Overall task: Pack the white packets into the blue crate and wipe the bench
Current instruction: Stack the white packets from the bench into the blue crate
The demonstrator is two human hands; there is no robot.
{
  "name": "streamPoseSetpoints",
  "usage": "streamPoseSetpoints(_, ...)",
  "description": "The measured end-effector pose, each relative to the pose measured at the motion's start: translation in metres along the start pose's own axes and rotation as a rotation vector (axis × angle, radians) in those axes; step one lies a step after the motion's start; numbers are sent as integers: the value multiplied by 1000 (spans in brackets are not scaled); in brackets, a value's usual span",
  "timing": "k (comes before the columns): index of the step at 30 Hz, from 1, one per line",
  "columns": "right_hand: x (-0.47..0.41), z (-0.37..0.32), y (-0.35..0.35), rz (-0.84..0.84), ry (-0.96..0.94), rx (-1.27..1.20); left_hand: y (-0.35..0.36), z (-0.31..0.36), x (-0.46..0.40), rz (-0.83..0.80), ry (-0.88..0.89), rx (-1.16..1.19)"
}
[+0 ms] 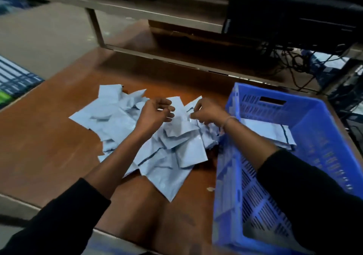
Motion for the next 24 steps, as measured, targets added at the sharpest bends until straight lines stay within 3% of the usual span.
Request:
streamPoseSetpoints(8,-18,-10,52,-2,171,2,-28,-16,-4,-18,-68,-61)
streamPoseSetpoints(13,-26,2,48,12,299,-456,-32,-21,-9,53,-42,-140)
streamPoseSetpoints(16,-8,-5,34,34,369,-721,-29,-19,-13,46,-65,-57)
streamPoseSetpoints(18,-1,-3,29,52,373,-804,-24,-16,-15,2,-179,78)
streamPoseSetpoints(21,6,0,27,33,372,-866,-15,-8,-15,-42,-346,294)
streamPoseSetpoints(24,16,-1,26,-63,345,-895,-14,-5,-19,-10,-321,322)
Point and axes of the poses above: each hand's wrist, its own x-axis away from the middle knuckle, its own y-axis out of the palm, z = x × y, the point moved 3 cm from there along -x, towards the middle knuckle, and after that the axes turned 5 degrees about z, right-handed, at the moved point
